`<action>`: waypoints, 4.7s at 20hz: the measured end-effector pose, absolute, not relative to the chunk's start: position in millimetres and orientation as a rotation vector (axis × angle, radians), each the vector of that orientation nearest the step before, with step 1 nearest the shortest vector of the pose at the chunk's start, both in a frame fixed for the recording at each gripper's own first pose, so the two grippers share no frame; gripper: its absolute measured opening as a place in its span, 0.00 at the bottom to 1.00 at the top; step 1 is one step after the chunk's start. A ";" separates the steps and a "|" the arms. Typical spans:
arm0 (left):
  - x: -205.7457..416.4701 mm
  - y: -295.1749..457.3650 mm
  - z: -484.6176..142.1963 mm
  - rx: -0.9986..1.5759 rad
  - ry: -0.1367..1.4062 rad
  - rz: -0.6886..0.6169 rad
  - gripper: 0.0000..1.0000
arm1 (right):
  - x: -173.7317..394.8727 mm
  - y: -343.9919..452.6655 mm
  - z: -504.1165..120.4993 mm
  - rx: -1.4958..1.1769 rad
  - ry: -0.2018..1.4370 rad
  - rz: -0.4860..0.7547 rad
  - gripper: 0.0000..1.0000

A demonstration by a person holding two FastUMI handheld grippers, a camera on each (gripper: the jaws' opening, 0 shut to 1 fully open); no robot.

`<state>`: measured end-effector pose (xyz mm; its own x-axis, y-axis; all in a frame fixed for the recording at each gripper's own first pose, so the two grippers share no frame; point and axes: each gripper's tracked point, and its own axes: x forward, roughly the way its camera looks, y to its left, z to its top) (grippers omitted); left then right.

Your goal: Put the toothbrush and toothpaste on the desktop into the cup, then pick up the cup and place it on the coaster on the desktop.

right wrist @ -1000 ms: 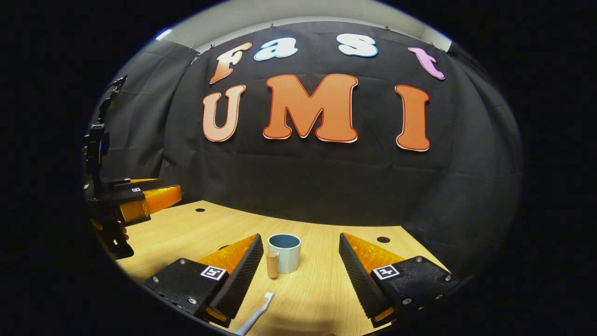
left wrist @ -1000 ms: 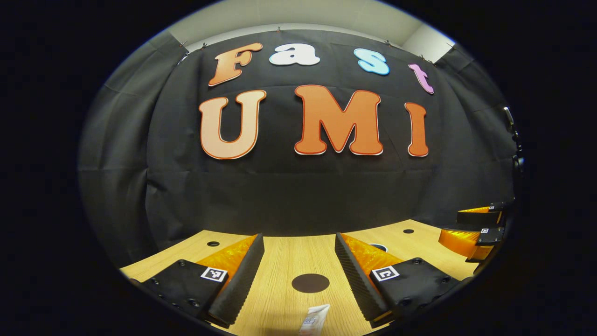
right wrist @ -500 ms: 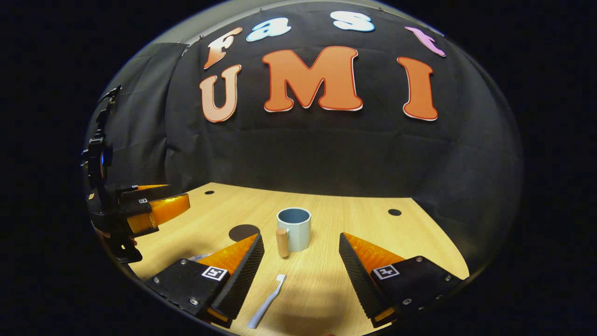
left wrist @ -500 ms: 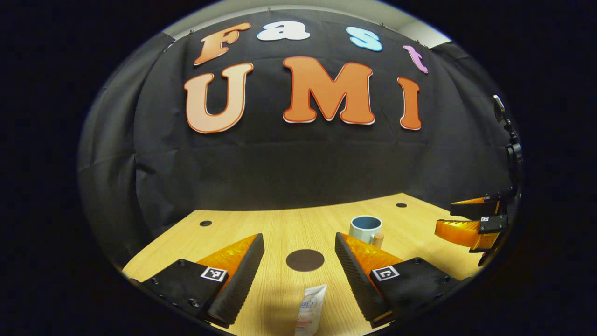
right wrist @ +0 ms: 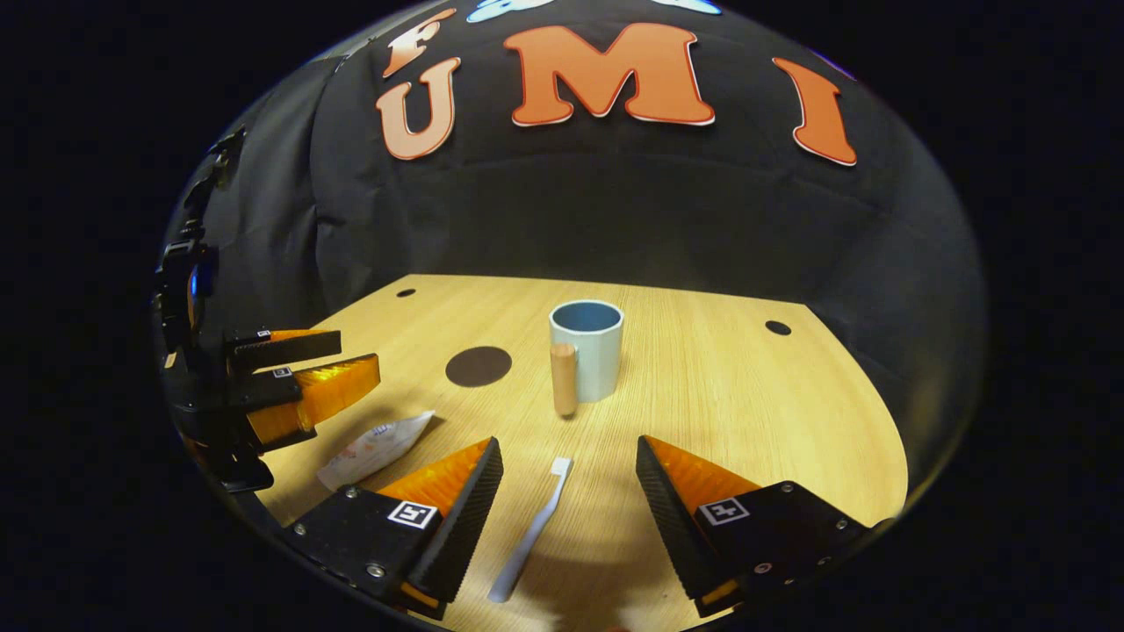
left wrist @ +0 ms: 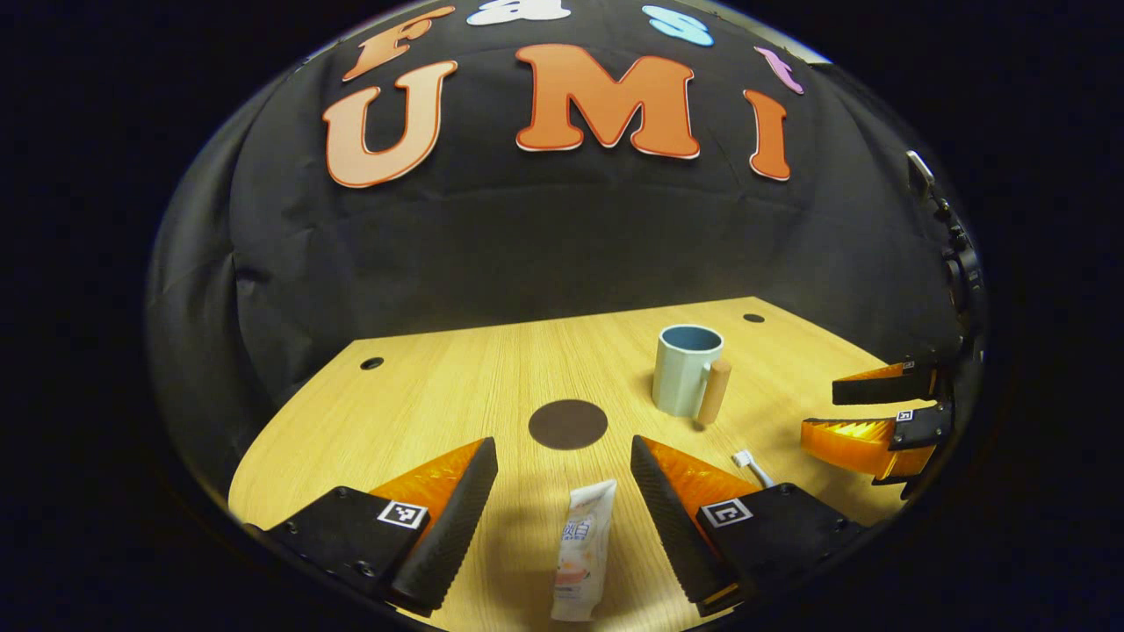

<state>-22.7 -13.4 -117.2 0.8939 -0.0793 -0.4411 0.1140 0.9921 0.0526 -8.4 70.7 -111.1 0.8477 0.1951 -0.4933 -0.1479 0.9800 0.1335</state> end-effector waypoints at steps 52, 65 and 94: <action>-47.8 -30.4 -197.8 0.020 0.842 -0.230 0.17 | -6.9 121.2 -88.8 0.160 0.838 0.202 0.04; -45.4 -31.1 -133.0 0.061 0.645 -0.250 0.17 | 47.0 104.8 14.5 0.125 0.494 0.230 0.04; -46.9 -13.2 -52.2 0.018 0.321 -0.192 0.17 | 201.0 79.8 88.5 0.297 -0.062 0.231 0.04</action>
<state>-46.9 -13.2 -52.2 0.9308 -0.1849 -0.3153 0.1906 0.9816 -0.0129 201.0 79.8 88.5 0.9717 0.2162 0.0947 -0.2345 0.9302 0.2826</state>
